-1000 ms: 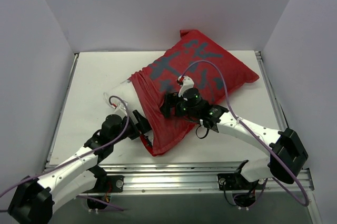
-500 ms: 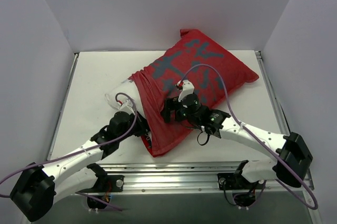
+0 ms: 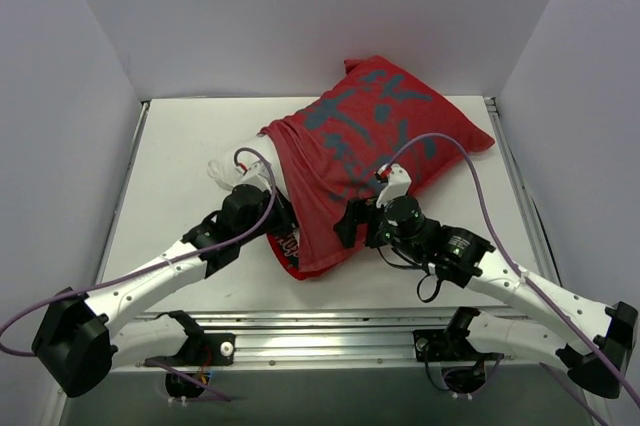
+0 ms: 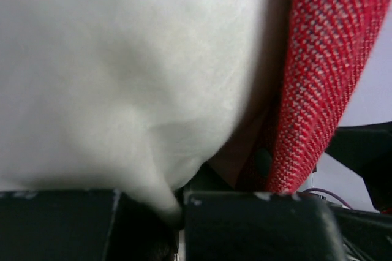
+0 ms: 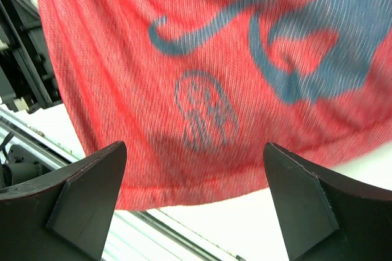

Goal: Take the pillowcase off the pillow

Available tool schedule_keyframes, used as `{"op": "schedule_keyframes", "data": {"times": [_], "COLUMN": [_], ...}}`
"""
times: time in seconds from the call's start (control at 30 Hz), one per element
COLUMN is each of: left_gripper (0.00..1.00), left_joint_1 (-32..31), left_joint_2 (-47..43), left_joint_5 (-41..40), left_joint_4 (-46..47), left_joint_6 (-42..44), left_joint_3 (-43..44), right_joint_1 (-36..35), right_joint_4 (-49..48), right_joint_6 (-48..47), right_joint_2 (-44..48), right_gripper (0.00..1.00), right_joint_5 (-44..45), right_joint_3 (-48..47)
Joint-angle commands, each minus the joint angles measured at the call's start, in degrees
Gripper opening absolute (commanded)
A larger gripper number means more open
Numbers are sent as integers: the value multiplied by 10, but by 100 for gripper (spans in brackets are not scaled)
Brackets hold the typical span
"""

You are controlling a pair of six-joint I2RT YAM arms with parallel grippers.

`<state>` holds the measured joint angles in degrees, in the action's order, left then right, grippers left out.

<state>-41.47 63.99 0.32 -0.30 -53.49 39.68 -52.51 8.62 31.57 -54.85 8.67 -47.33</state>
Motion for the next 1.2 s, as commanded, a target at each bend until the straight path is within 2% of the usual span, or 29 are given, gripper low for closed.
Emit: {"op": "schedule_keyframes", "data": {"times": [0.0, 0.1, 0.17, 0.23, 0.37, 0.5, 0.63, 0.77, 0.87, 0.97, 1.0, 1.1, 1.17], "left_gripper": [2, 2, 2, 2, 2, 2, 2, 2, 2, 2, 2, 2, 2], "left_joint_1": [-3, -4, -5, -5, -6, -7, -9, -12, -12, -12, -12, -8, 1], "left_joint_2": [15, 25, 26, 25, 24, 25, 26, 25, 26, 23, 21, 7, -13], "left_joint_5": [-33, -35, -37, -41, -54, -53, -53, -56, -53, -52, -52, -66, -67], "left_joint_4": [84, 84, 82, 79, 73, 72, 72, 74, 73, 63, 57, 24, -15], "left_joint_6": [22, 22, 21, 21, 22, 23, 20, 18, 16, 15, 15, 21, 23], "left_joint_3": [63, 71, 73, 75, 79, 80, 80, 80, 80, 80, 82, 80, 76], "right_joint_1": [-3, 11, 35, 89, 147, 166, 170, 181, 190, 201, 203, 218, 237], "right_joint_4": [58, 61, 59, 40, -13, -103, -154, -193, -218, -223, -217, -179, -138], "right_joint_6": [56, 98, 110, 116, 129, 152, 177, 199, 207, 203, 198, 165, 147], "right_joint_2": [14, 40, 53, 66, 78, 81, 83, 89, 83, 78, 78, 76, 66], "right_gripper": [88, 85, 83, 80, 77, 75, 72, 65, 53, 33, 17, 0, 0], "right_joint_5": [25, 46, 29, -29, -113, -161, -182, -189, -192, -187, -176, -149, -115], "right_joint_3": [18, 50, 70, 87, 133, 166, 199, 231, 243, 243, 238, 212, 195]}}
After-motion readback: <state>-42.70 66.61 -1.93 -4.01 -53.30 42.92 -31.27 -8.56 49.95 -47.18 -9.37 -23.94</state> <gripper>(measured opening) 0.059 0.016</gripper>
